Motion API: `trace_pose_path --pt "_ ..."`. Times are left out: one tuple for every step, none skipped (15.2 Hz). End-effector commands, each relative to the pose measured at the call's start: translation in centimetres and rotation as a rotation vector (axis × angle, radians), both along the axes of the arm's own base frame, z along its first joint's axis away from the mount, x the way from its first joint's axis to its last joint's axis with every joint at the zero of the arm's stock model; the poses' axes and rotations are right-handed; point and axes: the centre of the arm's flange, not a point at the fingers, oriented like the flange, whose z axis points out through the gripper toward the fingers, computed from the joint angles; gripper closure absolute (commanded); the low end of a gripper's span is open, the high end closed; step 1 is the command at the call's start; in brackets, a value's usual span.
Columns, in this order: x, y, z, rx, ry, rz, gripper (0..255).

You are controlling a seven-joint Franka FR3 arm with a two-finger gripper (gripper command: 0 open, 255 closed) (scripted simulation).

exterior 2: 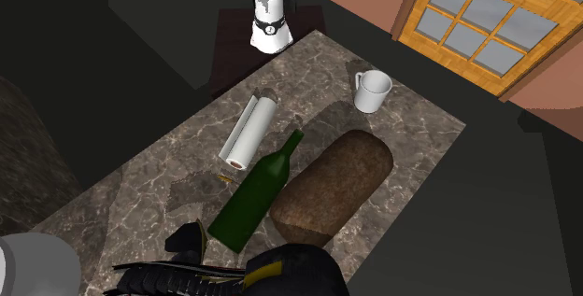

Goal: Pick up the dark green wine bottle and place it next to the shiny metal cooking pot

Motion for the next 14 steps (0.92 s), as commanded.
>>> trace_pose_path --pt "2.2 0.8 -1.9 -0.001 -0.001 -0.039 0" --pt "3.2 1.0 -2.7 -0.002 -0.002 -0.058 0" --pt "4.2 1.3 -3.5 -0.003 -0.002 -0.076 0" --pt "5.2 1.5 -4.3 -0.004 -0.002 -0.095 0" --pt "6.3 1.6 -5.1 -0.004 -0.002 -0.114 0" --pt "7.3 1.8 -5.9 -0.005 -0.002 -0.132 0" --pt "8.3 1.9 -6.7 -0.006 -0.002 -0.151 0" --pt "9.4 2.1 -7.5 -0.007 -0.002 -0.17 0" --pt "10.4 2.2 -8.3 -0.008 -0.003 -0.188 0" --pt "11.5 2.2 -9.1 -0.009 -0.003 -0.207 0" --pt "12.5 2.3 -9.9 -0.009 -0.003 -0.226 0" --pt "13.6 2.3 -10.7 -0.01 -0.003 -0.244 0" --pt "14.6 2.4 -11.5 -0.011 -0.003 -0.263 0" --pt "15.7 2.4 -12.3 -0.012 -0.003 -0.282 0"
